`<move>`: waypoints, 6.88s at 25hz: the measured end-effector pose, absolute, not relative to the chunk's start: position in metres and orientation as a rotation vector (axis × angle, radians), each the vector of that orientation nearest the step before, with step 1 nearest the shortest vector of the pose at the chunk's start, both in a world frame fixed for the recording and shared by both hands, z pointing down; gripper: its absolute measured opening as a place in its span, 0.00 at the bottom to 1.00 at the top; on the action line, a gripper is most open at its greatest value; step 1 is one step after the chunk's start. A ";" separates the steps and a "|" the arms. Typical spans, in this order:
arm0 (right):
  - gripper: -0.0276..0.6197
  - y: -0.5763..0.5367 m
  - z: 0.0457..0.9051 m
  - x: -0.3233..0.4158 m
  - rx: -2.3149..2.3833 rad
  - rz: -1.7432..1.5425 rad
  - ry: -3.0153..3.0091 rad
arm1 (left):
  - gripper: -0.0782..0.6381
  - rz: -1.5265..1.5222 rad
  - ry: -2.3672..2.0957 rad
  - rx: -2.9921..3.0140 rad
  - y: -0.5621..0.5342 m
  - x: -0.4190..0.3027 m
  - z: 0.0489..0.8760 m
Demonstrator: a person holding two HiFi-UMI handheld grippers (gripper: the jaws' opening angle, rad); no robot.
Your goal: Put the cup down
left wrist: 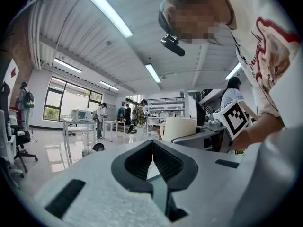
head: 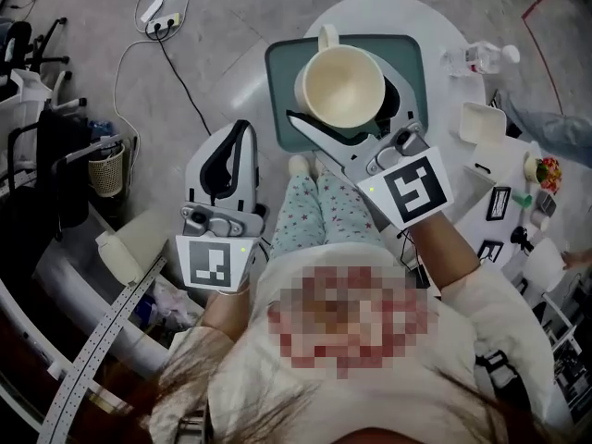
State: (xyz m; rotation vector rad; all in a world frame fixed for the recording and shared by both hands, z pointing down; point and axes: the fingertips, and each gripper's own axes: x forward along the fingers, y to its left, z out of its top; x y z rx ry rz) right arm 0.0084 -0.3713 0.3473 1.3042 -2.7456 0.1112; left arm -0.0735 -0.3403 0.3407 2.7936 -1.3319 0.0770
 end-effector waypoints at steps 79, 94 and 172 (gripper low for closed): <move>0.68 -0.432 0.553 -0.011 1.200 0.343 -2.485 | 0.13 0.149 -1.418 2.637 -0.308 -0.113 0.407; 0.68 -0.429 0.561 -0.009 1.159 0.353 -2.444 | 0.13 0.076 -1.431 2.611 -0.312 -0.114 0.397; 0.17 -0.318 0.270 0.054 1.536 -0.008 -2.553 | 0.13 0.012 -1.236 2.915 -0.284 -0.046 0.286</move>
